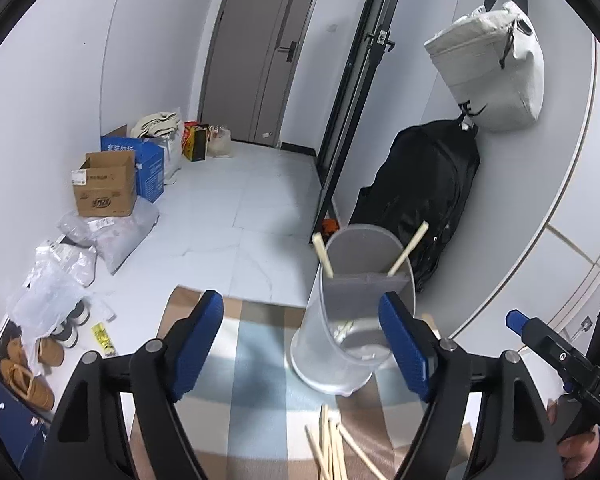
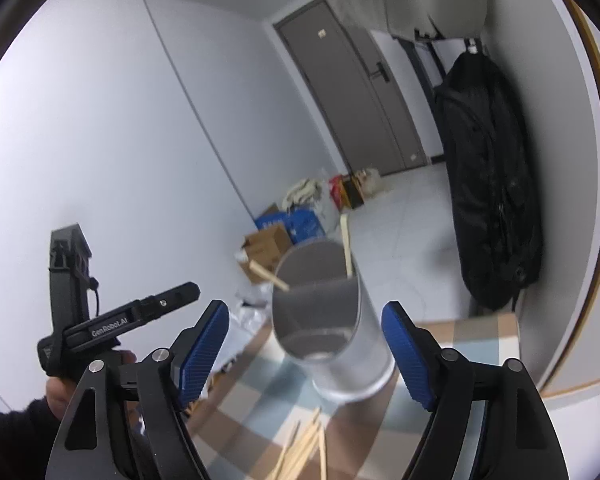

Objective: Organize utensils
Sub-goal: 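Open both grippers to drop the chopsticks into the holder, then lower the left gripper onto the chopstick pile and close on chopsticks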

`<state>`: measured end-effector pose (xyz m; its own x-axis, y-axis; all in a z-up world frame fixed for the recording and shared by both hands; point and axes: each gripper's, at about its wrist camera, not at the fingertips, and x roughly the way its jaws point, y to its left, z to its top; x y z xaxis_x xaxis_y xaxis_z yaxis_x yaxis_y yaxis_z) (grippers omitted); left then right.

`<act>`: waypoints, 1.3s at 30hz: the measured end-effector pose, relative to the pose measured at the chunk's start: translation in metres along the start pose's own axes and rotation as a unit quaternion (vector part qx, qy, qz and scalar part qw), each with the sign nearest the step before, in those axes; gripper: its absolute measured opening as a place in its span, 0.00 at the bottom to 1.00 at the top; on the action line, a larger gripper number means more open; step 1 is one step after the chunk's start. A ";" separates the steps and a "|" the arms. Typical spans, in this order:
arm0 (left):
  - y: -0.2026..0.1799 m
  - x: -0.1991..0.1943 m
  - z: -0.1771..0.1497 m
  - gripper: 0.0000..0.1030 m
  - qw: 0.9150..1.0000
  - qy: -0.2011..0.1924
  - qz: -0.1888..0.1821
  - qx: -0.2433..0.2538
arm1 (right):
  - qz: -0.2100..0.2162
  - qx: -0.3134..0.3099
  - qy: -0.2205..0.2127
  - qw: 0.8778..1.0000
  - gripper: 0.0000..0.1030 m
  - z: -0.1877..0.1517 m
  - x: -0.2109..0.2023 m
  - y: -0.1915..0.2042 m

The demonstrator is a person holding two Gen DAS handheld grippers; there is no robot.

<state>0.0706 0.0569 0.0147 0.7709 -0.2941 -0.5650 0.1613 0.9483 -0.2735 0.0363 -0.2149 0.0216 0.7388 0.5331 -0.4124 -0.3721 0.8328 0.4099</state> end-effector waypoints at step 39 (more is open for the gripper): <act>0.005 0.076 -0.106 0.61 0.964 0.258 -0.038 -0.049 | -0.010 0.055 0.149 0.987 0.76 -0.058 0.039 -0.014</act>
<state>0.0653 0.0264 -0.1120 0.3457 -0.4065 -0.8457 0.1273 0.9133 -0.3870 0.0373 -0.1975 -0.0474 0.5404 0.5509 -0.6360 -0.2846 0.8310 0.4779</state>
